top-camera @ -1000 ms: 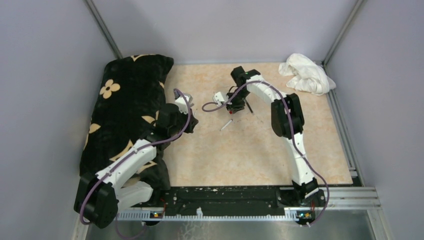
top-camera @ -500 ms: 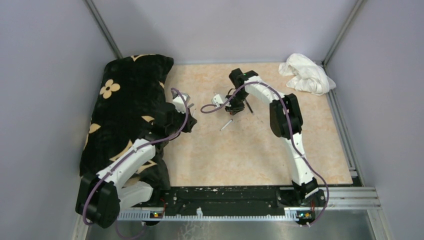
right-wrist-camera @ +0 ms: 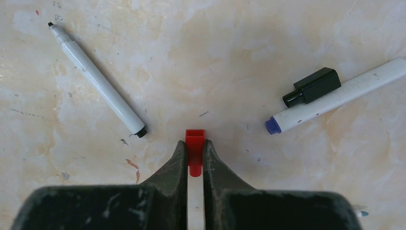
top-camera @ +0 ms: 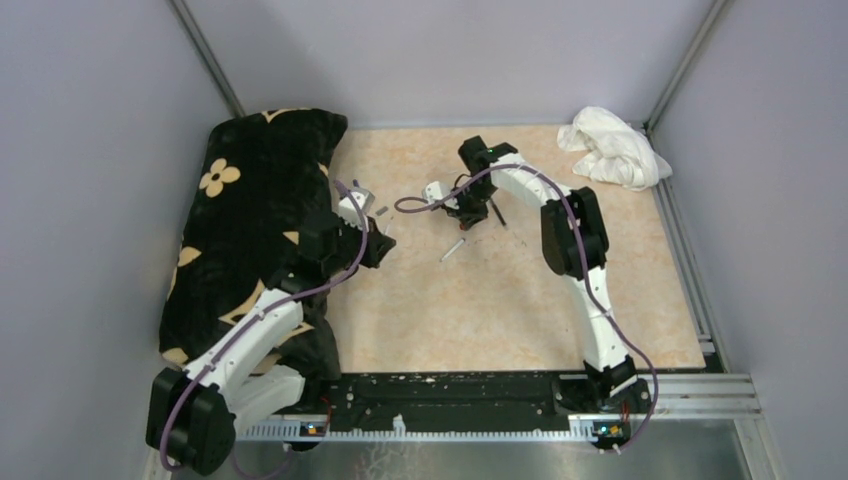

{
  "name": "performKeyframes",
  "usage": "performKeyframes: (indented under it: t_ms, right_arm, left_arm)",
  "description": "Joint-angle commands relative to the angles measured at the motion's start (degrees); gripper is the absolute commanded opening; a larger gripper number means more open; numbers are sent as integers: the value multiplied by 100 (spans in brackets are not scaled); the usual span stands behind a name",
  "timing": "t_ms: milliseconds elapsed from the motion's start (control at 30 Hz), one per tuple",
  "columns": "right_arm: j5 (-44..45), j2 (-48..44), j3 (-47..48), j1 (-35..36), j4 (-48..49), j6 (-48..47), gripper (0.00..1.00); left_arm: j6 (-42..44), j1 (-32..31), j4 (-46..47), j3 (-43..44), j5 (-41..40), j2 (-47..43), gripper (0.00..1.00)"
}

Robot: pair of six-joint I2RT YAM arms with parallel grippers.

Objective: Insert the pens into the pen caps
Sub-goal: Insert the pen cap onto the pen.

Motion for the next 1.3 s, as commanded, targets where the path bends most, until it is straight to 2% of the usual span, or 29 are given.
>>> performKeyframes:
  t_ms: [0, 67, 400, 567, 767, 1000, 1133, 1267]
  right_arm:
    - [-129, -582, -345, 65, 574, 1038, 0]
    - [-185, -844, -520, 40, 805, 1420, 0]
    - [-941, -2300, -1202, -65, 1057, 2182, 0]
    - [-1453, -2984, -1411, -219, 1183, 2620, 0]
    - [-2315, -3838, -1712, -679, 1502, 3333, 0]
    - [-2644, -4894, -2332, -842, 2761, 4686, 0]
    - [-2504, -5472, -2547, -865, 3425, 5709, 0]
    - [-2494, -6201, -3164, -869, 4266, 6579, 0]
  left_arm:
    - [-146, 41, 471, -157, 540, -401, 0]
    - [-204, 39, 568, -160, 727, -509, 0]
    - [-629, 39, 1290, -178, 1782, -779, 0]
    - [-1029, 26, 2080, -178, 2310, -633, 0]
    - [-1520, -2, 3015, -253, 2375, -561, 0]
    - [-1565, -176, 3547, -4, 2411, -418, 0]
    - [-1463, -207, 4162, -79, 2509, -334, 0]
    - [-1643, -307, 4836, -99, 2628, -83, 0]
